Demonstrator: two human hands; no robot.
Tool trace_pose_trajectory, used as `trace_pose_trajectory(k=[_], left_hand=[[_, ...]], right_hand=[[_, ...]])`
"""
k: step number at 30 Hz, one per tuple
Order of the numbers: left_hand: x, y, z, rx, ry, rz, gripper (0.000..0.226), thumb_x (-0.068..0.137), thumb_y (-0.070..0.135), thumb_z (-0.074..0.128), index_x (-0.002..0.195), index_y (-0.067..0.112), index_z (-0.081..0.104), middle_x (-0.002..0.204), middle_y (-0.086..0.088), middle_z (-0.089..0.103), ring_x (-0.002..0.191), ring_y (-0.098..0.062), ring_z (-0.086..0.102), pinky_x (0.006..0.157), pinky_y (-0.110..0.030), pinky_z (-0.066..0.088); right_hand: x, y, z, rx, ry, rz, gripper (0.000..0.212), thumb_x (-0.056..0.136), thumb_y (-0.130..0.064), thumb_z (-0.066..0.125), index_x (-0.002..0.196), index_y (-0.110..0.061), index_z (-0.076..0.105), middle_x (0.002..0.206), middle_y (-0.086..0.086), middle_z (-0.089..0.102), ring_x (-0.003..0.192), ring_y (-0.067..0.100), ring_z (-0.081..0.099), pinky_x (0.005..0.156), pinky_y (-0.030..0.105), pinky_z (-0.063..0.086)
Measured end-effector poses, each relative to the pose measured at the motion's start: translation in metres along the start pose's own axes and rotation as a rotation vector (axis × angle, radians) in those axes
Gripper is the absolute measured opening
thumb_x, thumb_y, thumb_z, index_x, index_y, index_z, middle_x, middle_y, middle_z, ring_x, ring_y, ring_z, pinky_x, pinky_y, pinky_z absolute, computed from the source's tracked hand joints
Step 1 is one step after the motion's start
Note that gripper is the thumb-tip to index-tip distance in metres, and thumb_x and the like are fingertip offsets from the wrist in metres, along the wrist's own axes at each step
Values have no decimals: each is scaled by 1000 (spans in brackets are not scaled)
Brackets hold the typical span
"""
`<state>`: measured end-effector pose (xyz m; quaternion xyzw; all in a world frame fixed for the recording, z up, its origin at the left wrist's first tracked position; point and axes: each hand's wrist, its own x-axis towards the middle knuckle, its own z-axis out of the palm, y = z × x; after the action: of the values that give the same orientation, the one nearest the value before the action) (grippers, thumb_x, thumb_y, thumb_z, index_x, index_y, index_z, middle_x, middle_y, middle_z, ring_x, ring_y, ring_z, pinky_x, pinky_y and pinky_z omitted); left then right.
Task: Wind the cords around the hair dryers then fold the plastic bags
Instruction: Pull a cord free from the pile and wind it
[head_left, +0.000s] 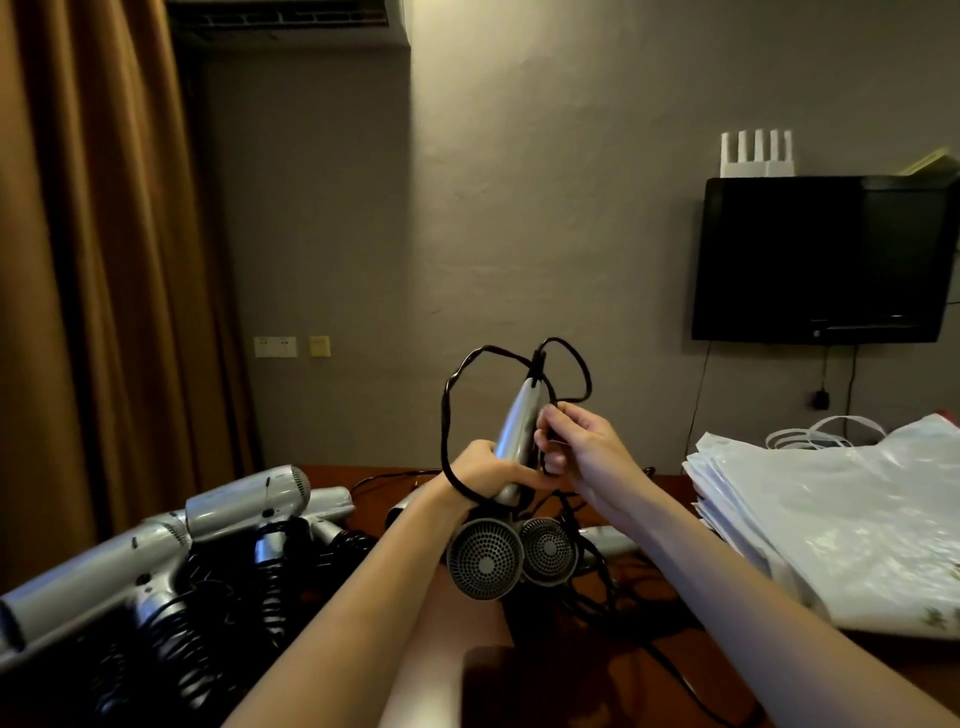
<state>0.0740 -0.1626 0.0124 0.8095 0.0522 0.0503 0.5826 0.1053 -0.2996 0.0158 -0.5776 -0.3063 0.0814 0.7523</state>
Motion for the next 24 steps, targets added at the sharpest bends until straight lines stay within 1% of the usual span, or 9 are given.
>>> trace_pose_trajectory(k=[4,7,10,12,15,18,19,21,24], left_hand=[[0,-5,2,7,28,54,24,73,1,81,84,7,61,74,-4,60,56,-8,57,50,-14,48],[-2,-8,3,72,12,48,31,70,11,85,88,6,60,80,-6,62,62,-12,59,64,-26,53],[-8,-9,-3,139,55,20,50,69,26,87,98,7,52,91,-4,60,73,-12,58,59,-23,50],[-14,-6,-9,89,54,40,47,70,23,86,100,4,56,91,-8,64,68,-13,60,56,-22,49],[-22,-3,-21,49,55,92,21,74,14,83,78,4,65,73,-7,70,60,-15,64,57,-22,53],[-29,3,-34,9,118,101,41,66,22,87,92,-4,67,71,-8,72,57,-16,66,58,-27,55],[-31,5,-38,13,114,110,36,67,21,85,88,-3,70,70,-8,72,57,-16,65,60,-29,55],[-39,9,-45,30,115,119,15,74,14,80,72,2,71,67,-8,71,53,-15,63,55,-26,53],[-47,10,-50,-19,169,110,17,76,10,79,79,-1,65,67,-10,69,49,-15,63,48,-23,52]], right_hand=[[-3,-1,-1,-2,-52,7,22,100,-14,46,85,-6,60,65,2,59,45,7,42,44,17,36],[-10,0,-15,48,62,6,23,95,-2,46,87,-3,67,70,5,68,48,9,53,46,17,45],[-17,22,-37,-300,177,14,31,87,11,46,78,-8,69,79,7,69,64,15,63,57,19,52],[-27,39,-43,-680,-35,74,27,84,9,56,88,-15,69,91,-3,68,82,7,64,76,16,54],[-42,57,-40,-1007,-353,137,39,85,-11,68,120,-25,55,106,-18,53,98,-2,54,84,9,45],[-44,71,-39,-1151,-356,33,39,86,-24,68,118,-35,48,113,-8,54,104,12,55,92,31,48],[-45,73,-39,-1154,-352,29,36,86,-27,69,113,-37,47,111,-7,55,99,13,57,89,35,50],[-44,72,-39,-1168,-317,30,27,87,-30,68,105,-36,49,106,-8,56,94,11,57,87,35,50],[-39,56,-35,-1130,-281,-39,31,88,-29,67,116,-28,54,120,-7,48,111,7,48,100,24,40]])
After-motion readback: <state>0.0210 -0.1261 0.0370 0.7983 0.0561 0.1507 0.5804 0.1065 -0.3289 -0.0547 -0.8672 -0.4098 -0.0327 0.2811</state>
